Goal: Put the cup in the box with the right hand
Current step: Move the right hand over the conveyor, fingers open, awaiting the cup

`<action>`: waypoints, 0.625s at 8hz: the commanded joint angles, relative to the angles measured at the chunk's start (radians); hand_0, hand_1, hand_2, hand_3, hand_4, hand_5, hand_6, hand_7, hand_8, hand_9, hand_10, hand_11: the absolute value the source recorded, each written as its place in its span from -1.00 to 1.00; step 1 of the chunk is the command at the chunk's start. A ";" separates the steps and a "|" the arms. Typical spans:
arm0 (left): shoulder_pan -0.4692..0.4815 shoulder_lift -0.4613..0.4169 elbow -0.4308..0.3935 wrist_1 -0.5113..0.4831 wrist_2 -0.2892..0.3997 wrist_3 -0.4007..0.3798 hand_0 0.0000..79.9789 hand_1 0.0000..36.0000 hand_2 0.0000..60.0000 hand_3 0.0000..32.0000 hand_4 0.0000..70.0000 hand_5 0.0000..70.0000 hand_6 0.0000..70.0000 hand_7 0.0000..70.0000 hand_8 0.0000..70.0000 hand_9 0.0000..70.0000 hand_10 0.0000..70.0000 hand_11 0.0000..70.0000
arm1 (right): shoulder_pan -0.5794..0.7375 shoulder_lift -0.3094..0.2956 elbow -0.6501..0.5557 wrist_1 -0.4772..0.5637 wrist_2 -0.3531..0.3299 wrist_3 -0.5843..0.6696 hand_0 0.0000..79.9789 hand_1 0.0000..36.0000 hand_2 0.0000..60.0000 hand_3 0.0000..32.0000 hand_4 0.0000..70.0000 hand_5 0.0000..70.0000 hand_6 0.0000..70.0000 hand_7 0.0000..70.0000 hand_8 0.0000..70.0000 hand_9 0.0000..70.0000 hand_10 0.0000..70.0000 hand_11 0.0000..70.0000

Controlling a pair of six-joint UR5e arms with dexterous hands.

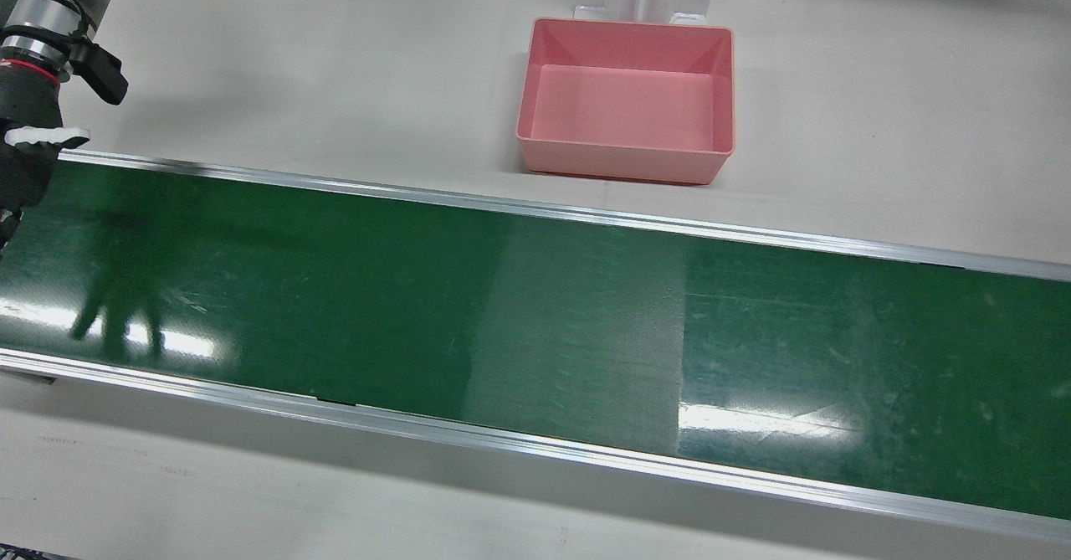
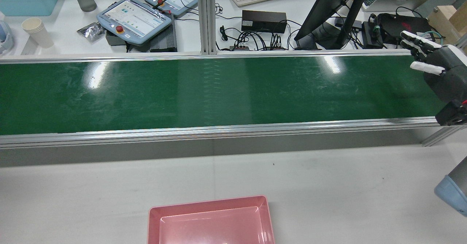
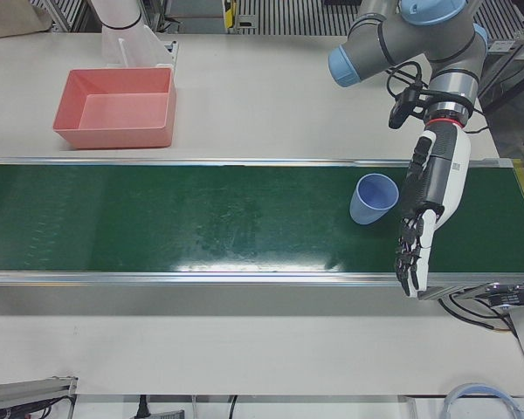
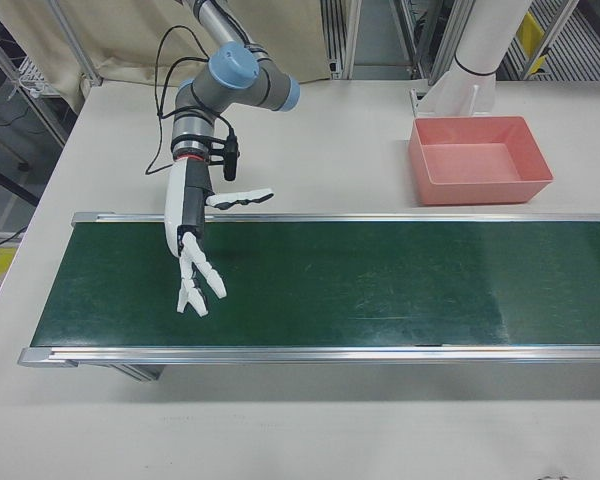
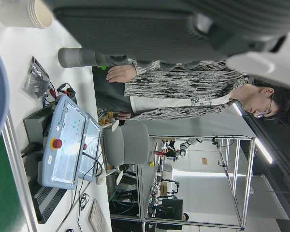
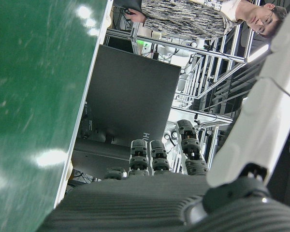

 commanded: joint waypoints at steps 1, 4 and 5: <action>0.000 0.000 0.000 0.000 0.000 0.000 -1.00 -1.00 -1.00 -1.00 -1.00 -1.00 -1.00 -1.00 -1.00 -1.00 -1.00 -1.00 | -0.010 0.065 -0.011 -0.003 -0.001 -0.038 0.19 -0.20 -0.88 -1.00 -1.00 -0.83 -0.82 -0.38 -0.69 -0.59 -1.00 -0.97; 0.000 0.000 0.000 0.000 0.000 0.000 -1.00 -1.00 -1.00 -1.00 -1.00 -1.00 -1.00 -1.00 -1.00 -1.00 -1.00 -1.00 | -0.024 0.073 -0.002 -0.009 -0.009 -0.052 0.32 0.18 -0.87 -0.73 -1.00 -0.77 -0.87 -0.53 -0.70 -0.63 -1.00 -0.98; 0.000 0.000 0.000 0.000 0.000 0.000 -1.00 -1.00 -1.00 -1.00 -1.00 -1.00 -1.00 -1.00 -1.00 -1.00 -1.00 -1.00 | -0.038 0.070 0.014 -0.009 -0.009 -0.052 0.29 0.12 -0.89 -0.62 -1.00 -0.78 -0.88 -0.56 -0.71 -0.64 -1.00 -1.00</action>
